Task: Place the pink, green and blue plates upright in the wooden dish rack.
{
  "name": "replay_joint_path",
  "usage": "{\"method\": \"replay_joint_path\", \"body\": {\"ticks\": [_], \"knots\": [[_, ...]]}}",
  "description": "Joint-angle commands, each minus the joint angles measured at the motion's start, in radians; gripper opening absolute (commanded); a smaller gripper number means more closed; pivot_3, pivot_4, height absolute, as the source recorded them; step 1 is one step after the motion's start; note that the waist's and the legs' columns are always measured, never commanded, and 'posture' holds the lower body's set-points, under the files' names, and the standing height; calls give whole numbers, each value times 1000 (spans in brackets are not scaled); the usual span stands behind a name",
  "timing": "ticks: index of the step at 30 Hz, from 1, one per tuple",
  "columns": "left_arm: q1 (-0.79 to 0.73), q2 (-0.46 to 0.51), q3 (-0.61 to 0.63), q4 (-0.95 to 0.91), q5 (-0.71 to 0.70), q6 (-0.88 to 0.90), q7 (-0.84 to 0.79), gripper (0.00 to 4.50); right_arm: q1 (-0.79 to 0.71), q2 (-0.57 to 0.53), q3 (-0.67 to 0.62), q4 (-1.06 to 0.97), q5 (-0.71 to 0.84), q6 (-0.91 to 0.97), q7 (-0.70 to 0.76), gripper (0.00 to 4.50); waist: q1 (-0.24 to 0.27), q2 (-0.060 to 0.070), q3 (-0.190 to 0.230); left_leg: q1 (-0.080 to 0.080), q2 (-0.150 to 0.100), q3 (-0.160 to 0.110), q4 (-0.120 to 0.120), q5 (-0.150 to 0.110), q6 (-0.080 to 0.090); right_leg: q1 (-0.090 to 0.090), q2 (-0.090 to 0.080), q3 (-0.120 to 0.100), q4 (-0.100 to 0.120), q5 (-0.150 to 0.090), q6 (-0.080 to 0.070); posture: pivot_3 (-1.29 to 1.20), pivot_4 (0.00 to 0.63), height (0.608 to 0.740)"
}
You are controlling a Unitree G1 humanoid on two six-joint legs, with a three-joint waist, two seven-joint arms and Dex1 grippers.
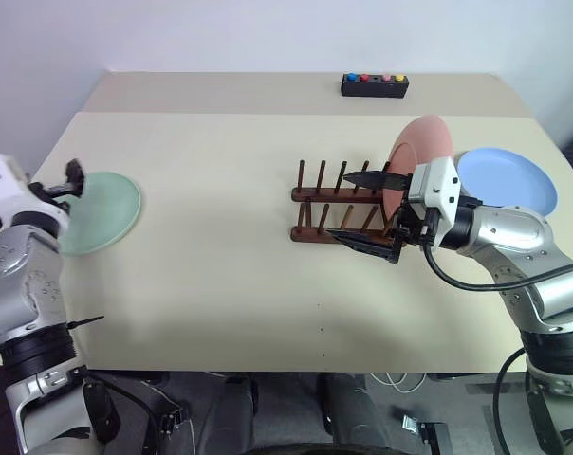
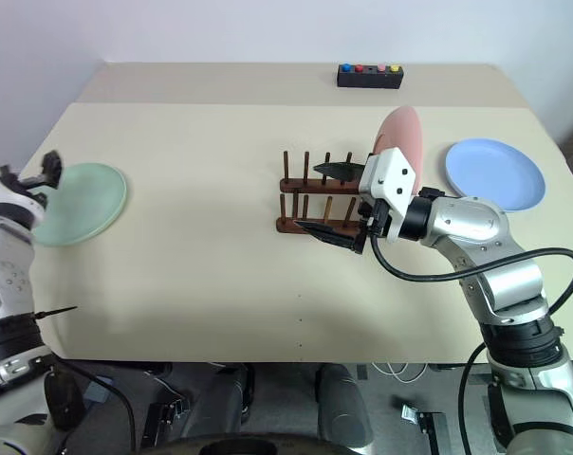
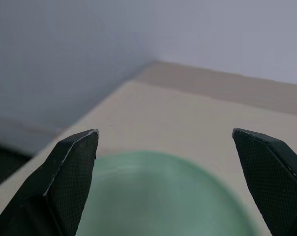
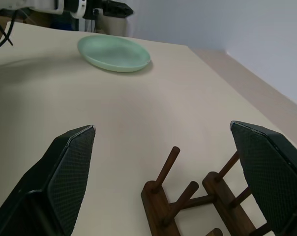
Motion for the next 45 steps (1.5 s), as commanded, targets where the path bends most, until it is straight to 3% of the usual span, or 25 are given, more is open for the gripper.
{"method": "replay_joint_path", "body": {"ticks": [1,16,19,26,33,38,45], "knots": [[-3,23,59,41,20,80,115,4465,-13,20,-6,3,-18,-32,10,4500,-1,0,0,0,0,0,0,0,0,0,0,0,0,0,0,0,150,730],[-82,-17,175,201,-91,228,269,4465,50,37,-27,-14,-58,-45,-9,4500,-2,-2,-1,0,0,0,0,0,-1,0,0,0,1,0,0,0,150,730],[-100,-51,220,200,-131,209,305,3557,59,36,-32,-14,-62,-49,-14,4500,-1,-2,-1,0,0,0,0,0,-1,0,0,0,1,0,0,0,150,730],[-96,-82,197,155,-151,191,293,49,61,37,-32,-10,-66,-53,-16,4500,-1,-3,-2,0,0,0,0,1,-1,0,0,0,1,0,0,0,150,730],[-110,-100,148,103,-190,142,200,49,52,40,-29,-2,-75,-58,-15,4500,1,-3,-2,0,0,0,0,1,-1,0,0,0,1,0,0,0,150,730],[-140,-122,-75,-79,-98,-28,67,49,7,49,9,25,-160,-107,-37,4500,4,-5,-1,0,0,0,1,2,-3,0,0,-1,0,1,-1,0,150,730],[-275,-206,-286,-194,-10,-115,65,49,-84,106,93,81,-351,-271,-99,4500,0,-5,-1,0,0,0,0,2,-3,0,0,0,0,1,0,0,150,730]]}}
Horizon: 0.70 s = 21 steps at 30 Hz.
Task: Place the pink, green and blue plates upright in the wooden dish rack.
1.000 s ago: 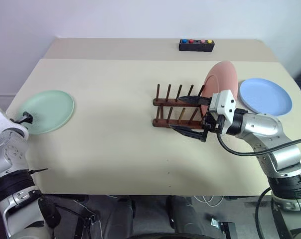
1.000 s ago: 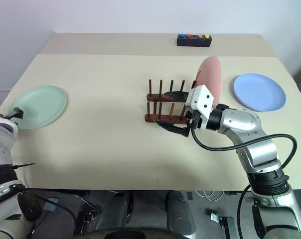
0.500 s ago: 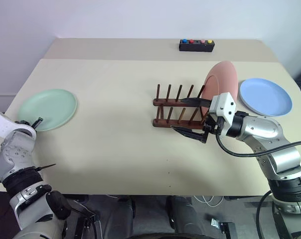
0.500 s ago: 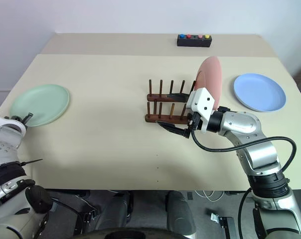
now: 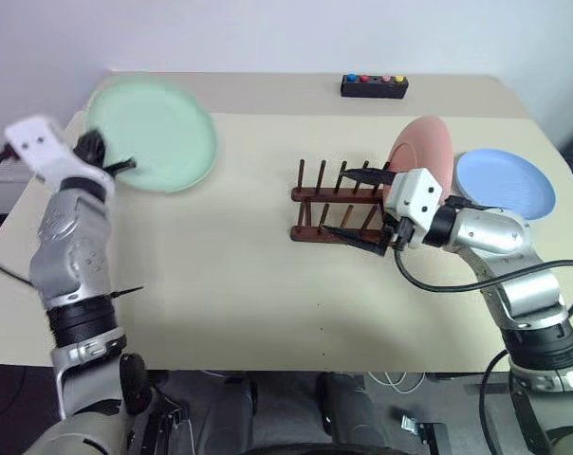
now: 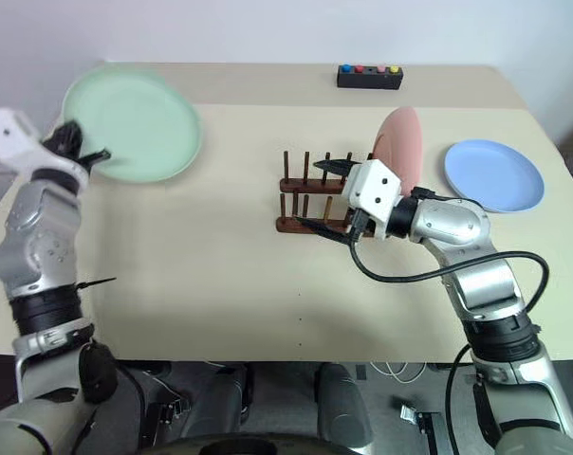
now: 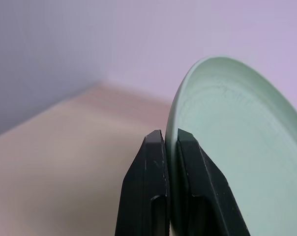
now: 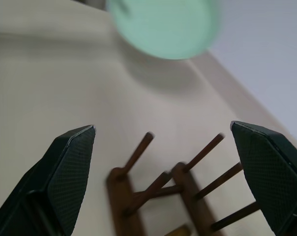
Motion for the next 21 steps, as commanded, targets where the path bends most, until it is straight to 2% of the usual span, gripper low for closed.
{"method": "replay_joint_path", "body": {"ticks": [1,8,14,21], "knots": [[-58,-14,-84,-75,58,-45,2,49,-55,29,21,7,-87,-82,-48,4500,-4,0,0,0,0,0,0,0,0,0,0,0,0,0,0,0,150,730],[-131,-69,-237,-136,137,8,11,49,-143,76,77,72,-307,-183,-184,4500,-4,0,0,0,0,0,0,0,0,-1,0,0,0,0,0,0,150,730],[-170,-133,-288,-193,145,81,22,49,-173,81,123,119,-426,-250,-220,4500,-2,0,0,0,0,0,0,0,0,0,0,0,0,0,1,0,150,730],[-175,-167,-316,-255,129,162,6,49,-199,97,141,179,-491,-294,-245,4500,-5,0,0,0,0,0,0,0,0,0,0,0,0,0,1,0,150,730]]}}
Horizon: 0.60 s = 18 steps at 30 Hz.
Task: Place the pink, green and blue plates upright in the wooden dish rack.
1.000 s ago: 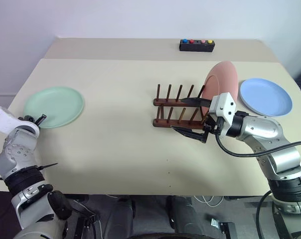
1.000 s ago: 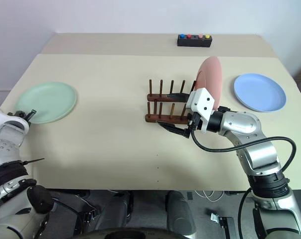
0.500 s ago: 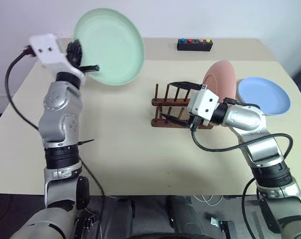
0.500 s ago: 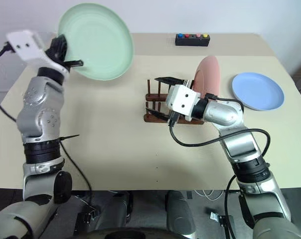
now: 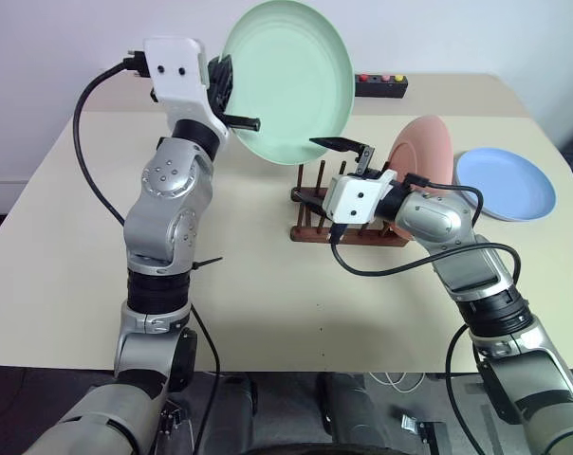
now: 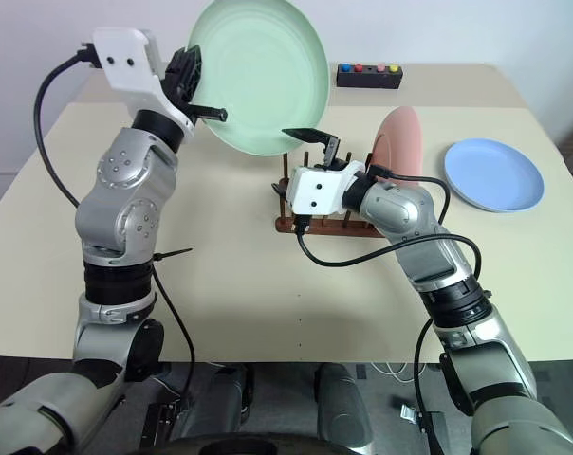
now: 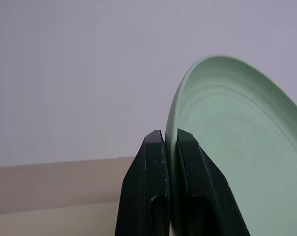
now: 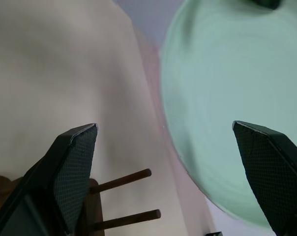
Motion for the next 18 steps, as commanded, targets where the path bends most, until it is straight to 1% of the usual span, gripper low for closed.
{"method": "replay_joint_path", "body": {"ticks": [1,2,5,6,9,12,16,18], "knots": [[-30,-5,-4,-62,-7,27,-16,49,-44,13,-11,9,-24,-33,-28,4500,-1,0,0,0,0,0,0,0,0,0,0,0,0,0,0,0,150,730],[-28,-6,-8,-68,-7,34,-21,49,-49,13,-10,17,-28,-39,-29,4500,-1,0,0,0,0,0,0,0,0,0,0,0,0,0,0,0,150,730],[-26,-13,-12,-78,-6,49,-32,0,-57,11,-8,34,-46,-57,-36,3634,0,0,0,0,0,0,0,0,0,0,0,0,0,0,0,0,150,730],[-26,-17,-11,-80,-8,54,-35,0,-57,9,-6,39,-54,-64,-38,3203,0,0,0,0,0,0,0,0,0,0,0,0,0,0,0,0,150,730],[-26,-28,-9,-84,-12,63,-45,0,-55,3,-3,55,-73,-83,-41,1555,2,0,0,0,0,0,0,0,0,0,0,0,0,0,0,0,150,730],[-25,-33,-5,-86,-13,69,-51,0,-53,5,-5,61,-80,-93,-39,20,1,0,0,0,0,0,0,0,0,0,0,0,0,0,0,0,150,730],[-24,-40,3,-86,-19,74,-55,0,-53,7,-9,69,-90,-103,-42,20,1,0,0,0,0,0,0,0,0,0,0,0,0,0,0,0,150,730],[-24,-52,21,-86,-43,75,-59,0,-53,7,-9,70,-99,-108,-48,20,1,0,0,0,0,0,0,0,0,0,0,0,0,0,0,0,150,730]]}}
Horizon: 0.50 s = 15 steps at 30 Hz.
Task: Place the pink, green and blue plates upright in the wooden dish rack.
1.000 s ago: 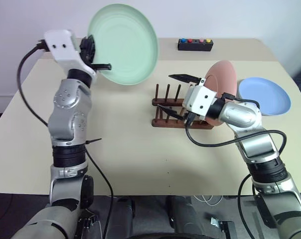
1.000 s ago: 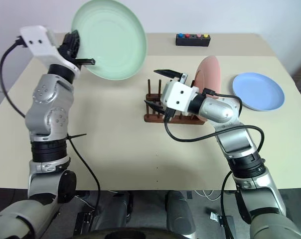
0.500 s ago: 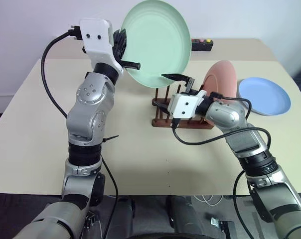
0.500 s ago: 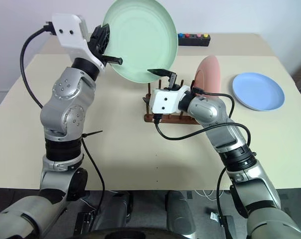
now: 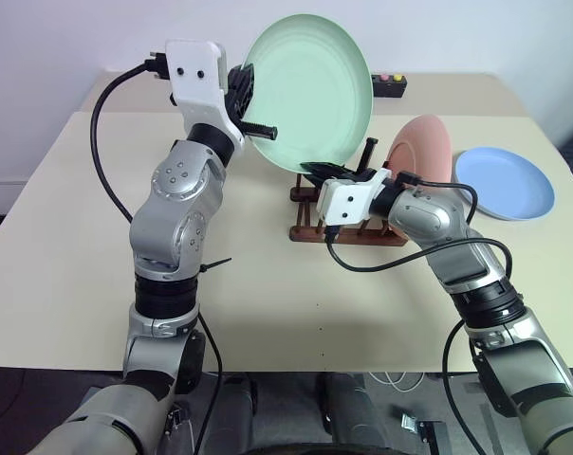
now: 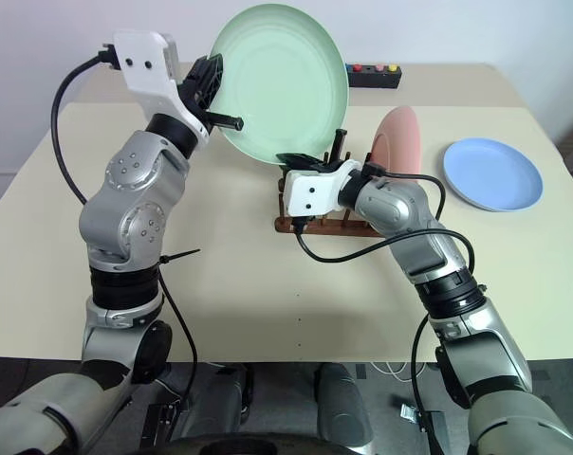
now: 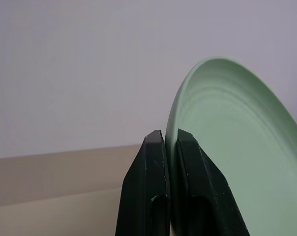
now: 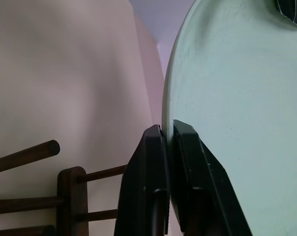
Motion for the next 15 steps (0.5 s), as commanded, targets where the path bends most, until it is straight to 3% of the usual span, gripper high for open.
{"method": "replay_joint_path", "body": {"ticks": [1,4,7,11,15], "knots": [[-25,-27,32,-55,-51,-9,-16,0,-19,2,-15,-7,-10,-19,-23,20,0,0,0,0,0,0,0,0,0,0,0,0,0,0,0,0,150,730],[-32,-57,88,-59,-104,-16,-11,1034,-20,4,-17,-4,-14,-27,-27,0,0,0,0,0,0,0,0,0,0,0,0,0,0,0,0,0,150,730],[-40,-61,122,-64,-127,-38,-8,2640,-23,6,-19,-2,-15,-32,-32,0,0,0,0,0,0,0,0,0,0,0,0,0,0,0,0,0,150,730],[-63,-67,185,-67,-169,-94,4,4456,-27,7,-24,-4,-11,-40,-36,0,1,0,0,0,0,0,0,0,0,0,0,0,0,0,0,0,150,730],[-75,-44,230,-57,-173,-154,19,4456,-33,10,-35,-13,4,-46,-39,0,-1,0,0,0,0,0,0,0,0,0,0,0,0,0,0,0,150,730]]}}
